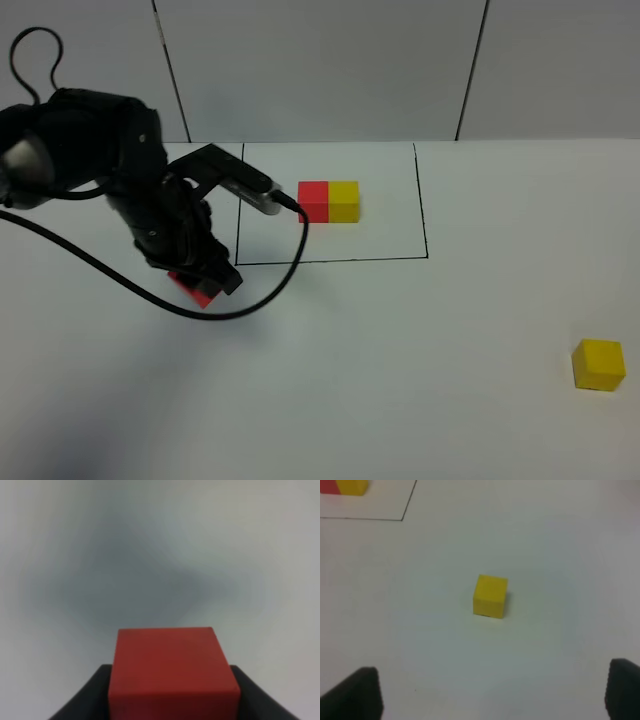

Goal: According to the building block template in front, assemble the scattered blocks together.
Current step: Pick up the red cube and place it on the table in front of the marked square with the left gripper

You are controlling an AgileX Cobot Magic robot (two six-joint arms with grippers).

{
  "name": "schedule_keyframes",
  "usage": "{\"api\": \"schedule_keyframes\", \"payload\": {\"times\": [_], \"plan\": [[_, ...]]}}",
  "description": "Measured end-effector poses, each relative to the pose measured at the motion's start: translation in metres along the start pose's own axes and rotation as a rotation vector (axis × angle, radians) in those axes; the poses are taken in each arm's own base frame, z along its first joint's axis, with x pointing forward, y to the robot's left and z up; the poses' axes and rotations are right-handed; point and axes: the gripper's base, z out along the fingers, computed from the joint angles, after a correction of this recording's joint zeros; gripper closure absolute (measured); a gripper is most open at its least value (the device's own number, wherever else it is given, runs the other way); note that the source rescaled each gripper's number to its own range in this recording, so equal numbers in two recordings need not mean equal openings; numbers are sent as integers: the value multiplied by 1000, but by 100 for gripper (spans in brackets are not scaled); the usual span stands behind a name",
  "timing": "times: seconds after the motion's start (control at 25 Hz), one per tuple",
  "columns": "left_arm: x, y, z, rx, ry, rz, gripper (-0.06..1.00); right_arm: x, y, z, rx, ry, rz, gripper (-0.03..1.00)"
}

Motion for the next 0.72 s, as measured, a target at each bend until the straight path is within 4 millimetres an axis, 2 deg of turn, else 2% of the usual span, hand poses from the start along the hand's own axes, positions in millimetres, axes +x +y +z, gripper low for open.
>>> {"api": "schedule_keyframes", "payload": {"times": [0.28, 0.52, 0.72], "plan": [[-59, -37, 22, 19, 13, 442, 94, 0, 0, 0, 0, 0, 2, 17], [-76, -58, 48, -23, 63, 692, 94, 0, 0, 0, 0, 0, 4, 20], [-80, -63, 61, -28, 58, 816, 94, 0, 0, 0, 0, 0, 4, 21]]}}
